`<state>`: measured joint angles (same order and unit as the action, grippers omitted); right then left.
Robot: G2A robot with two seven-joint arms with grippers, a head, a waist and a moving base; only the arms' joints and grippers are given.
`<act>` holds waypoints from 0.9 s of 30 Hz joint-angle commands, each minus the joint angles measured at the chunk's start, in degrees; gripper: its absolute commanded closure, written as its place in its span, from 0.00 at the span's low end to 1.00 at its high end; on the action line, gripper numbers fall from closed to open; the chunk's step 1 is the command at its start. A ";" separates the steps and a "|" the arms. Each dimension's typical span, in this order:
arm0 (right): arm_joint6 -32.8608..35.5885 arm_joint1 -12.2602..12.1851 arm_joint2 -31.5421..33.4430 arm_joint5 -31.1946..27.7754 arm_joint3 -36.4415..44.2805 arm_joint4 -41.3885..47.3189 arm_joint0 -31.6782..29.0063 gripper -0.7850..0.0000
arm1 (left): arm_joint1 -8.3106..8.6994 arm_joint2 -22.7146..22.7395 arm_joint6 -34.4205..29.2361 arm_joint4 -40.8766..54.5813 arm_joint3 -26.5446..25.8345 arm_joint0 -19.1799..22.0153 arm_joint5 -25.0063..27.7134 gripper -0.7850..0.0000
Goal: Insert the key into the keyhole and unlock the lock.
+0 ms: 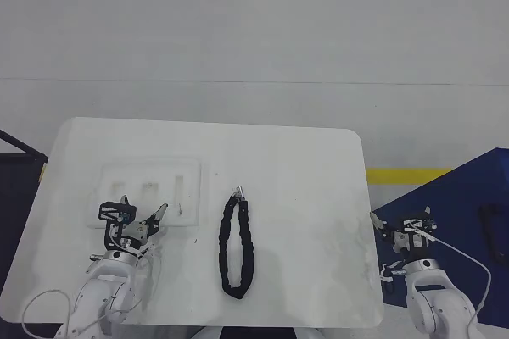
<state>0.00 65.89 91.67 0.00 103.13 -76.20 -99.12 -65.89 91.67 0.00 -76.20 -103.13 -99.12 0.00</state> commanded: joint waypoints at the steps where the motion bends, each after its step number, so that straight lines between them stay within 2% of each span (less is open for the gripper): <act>1: 0.00 0.00 0.00 0.00 0.00 0.00 0.00 0.00 | -0.01 -0.01 -0.15 0.18 -0.04 0.00 0.04 0.00; 2: 0.00 0.00 0.00 0.00 0.00 0.00 0.00 0.00 | -0.05 0.00 -0.42 0.80 -0.49 -0.02 0.24 0.00; 4: 0.00 0.00 0.00 0.00 0.00 0.00 0.00 0.00 | -0.17 0.73 -4.93 4.29 -2.86 -0.30 -0.30 0.00; 9: 0.00 0.00 0.00 0.00 0.00 0.00 0.00 0.00 | -0.41 5.22 -17.79 18.31 -16.45 -2.14 -2.42 0.00; 12: 0.00 0.00 0.00 0.00 0.00 0.00 0.00 0.00 | -0.46 8.48 -33.03 29.20 -25.42 -2.84 -8.38 0.00; 15: 0.00 0.00 0.00 0.00 0.00 0.00 0.00 0.00 | -0.25 9.58 -49.33 34.36 -31.21 -0.41 -18.37 0.00; 17: 0.00 0.00 0.00 0.00 0.00 0.00 0.00 0.00 | 0.04 9.02 -59.34 34.44 -31.51 3.17 -26.22 0.00; 20: 0.00 0.00 0.00 0.00 0.00 0.00 0.00 0.00 | 0.69 5.30 -70.46 29.57 -30.09 9.84 -33.52 0.00; 23: 0.00 0.00 0.00 0.00 0.00 0.00 0.00 0.00 | 0.77 0.62 -71.21 29.43 -23.98 14.21 -33.10 0.00; 27: 0.00 0.00 0.00 0.00 0.00 0.00 0.00 0.00 | 0.84 -1.57 -71.76 33.21 -20.89 18.18 -32.55 0.00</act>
<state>0.00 65.89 91.67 0.00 103.13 -76.20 -99.12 -65.07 90.36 -71.49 -43.83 -124.46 -81.40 -32.69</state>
